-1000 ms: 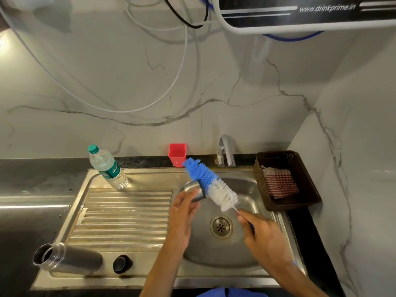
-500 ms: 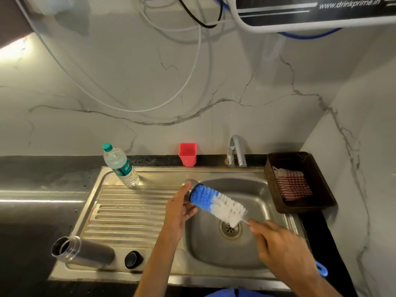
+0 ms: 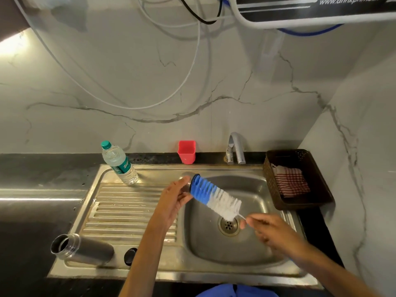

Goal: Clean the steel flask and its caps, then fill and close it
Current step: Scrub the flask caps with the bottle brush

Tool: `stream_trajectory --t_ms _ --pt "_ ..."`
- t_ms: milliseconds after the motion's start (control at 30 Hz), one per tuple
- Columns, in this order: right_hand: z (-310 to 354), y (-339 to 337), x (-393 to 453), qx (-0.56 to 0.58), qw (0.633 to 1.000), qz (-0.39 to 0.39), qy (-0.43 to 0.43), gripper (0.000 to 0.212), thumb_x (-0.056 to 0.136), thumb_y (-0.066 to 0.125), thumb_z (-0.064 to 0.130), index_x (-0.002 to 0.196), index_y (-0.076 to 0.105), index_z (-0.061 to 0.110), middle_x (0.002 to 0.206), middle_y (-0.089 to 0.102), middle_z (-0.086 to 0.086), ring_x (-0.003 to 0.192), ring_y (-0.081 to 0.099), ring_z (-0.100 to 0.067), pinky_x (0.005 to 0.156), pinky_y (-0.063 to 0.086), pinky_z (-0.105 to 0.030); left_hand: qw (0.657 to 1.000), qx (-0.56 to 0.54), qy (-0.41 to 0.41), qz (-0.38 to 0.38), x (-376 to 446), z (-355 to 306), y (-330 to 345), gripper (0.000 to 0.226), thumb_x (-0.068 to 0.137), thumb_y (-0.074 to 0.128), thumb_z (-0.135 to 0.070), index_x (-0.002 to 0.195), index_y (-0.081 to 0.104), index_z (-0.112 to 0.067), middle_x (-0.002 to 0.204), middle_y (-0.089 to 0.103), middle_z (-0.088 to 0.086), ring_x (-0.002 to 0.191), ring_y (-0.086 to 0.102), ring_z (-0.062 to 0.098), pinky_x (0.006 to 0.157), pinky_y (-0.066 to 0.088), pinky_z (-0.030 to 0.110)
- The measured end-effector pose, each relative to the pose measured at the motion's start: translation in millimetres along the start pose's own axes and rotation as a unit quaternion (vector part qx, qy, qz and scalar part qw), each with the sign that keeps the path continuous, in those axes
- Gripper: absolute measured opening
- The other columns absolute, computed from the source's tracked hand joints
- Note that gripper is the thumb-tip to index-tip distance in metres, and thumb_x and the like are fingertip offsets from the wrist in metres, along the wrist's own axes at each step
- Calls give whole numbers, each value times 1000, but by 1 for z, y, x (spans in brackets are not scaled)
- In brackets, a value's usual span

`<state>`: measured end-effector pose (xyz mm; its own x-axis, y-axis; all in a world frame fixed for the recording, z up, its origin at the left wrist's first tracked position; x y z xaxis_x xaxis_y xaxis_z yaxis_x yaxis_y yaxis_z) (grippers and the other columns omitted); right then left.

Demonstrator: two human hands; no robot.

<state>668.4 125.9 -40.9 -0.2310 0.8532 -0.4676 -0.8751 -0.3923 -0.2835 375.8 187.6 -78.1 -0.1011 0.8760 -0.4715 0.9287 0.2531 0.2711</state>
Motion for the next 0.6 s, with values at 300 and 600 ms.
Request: stream_trajectory --t_ms 300,600 --pt "22 9 -11 -578 735 -243 -260 55 81 37 9 120 76 16 72 58 -8 29 45 -22 31 32 -25 995 -45 -30 -87 6 -5 5 31 97 68 -30 118 70 -7 98 77 20 95 76 27 81 60 31" --pt "42 -17 -13 -573 728 -245 -287 57 60 82 -5 115 76 11 70 55 -9 30 42 -20 31 31 -24 995 -4 -29 -95 14 6 23 29 100 68 -40 112 74 -14 100 80 18 98 77 26 93 62 36"
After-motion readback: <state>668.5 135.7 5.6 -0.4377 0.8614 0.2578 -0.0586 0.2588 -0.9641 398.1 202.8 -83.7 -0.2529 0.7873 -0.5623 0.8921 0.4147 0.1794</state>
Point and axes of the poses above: each hand's wrist, its own x-axis towards the middle knuckle, its own y-axis out of the palm, z = x × y, the point moved 4 cm from there along x, towards the middle knuckle
